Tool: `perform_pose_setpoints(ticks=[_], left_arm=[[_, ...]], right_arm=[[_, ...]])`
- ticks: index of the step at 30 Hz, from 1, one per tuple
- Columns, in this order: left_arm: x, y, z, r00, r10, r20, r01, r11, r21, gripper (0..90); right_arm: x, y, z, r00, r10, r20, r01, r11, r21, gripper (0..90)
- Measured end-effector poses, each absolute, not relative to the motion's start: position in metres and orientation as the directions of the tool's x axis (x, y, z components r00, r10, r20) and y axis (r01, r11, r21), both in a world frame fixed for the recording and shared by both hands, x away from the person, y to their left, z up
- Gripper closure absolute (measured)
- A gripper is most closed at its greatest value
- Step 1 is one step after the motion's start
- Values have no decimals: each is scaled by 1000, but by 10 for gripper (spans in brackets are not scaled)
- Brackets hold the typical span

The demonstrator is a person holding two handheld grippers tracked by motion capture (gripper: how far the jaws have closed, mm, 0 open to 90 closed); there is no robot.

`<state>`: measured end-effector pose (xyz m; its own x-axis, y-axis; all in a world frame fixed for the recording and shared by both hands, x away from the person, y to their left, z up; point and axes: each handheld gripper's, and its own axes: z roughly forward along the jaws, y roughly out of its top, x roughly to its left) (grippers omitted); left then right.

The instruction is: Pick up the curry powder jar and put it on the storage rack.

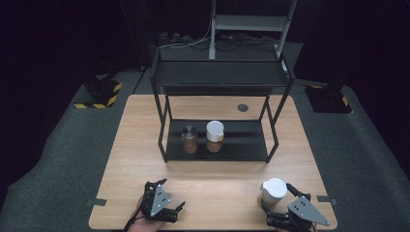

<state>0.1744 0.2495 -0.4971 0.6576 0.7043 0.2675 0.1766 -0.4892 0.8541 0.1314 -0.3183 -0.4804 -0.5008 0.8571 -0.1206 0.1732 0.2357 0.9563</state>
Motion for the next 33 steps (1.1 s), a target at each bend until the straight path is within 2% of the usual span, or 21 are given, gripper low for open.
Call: perform_pose_setpoints(ticks=[12,31,33], left_arm=[[174,249,-497,657,705,269,176,-490,854,11],[173,248,-498,654,704,276,172,-494,852,11],[173,248,-498,654,705,277,172,-494,852,11]], right_arm=[[140,-326,-490,-501,864,-49,222,183,958,31],[144,-339,-499,-537,843,-9,219,150,964,293],[144,-338,-499,-539,842,-13,216,153,964,299]])
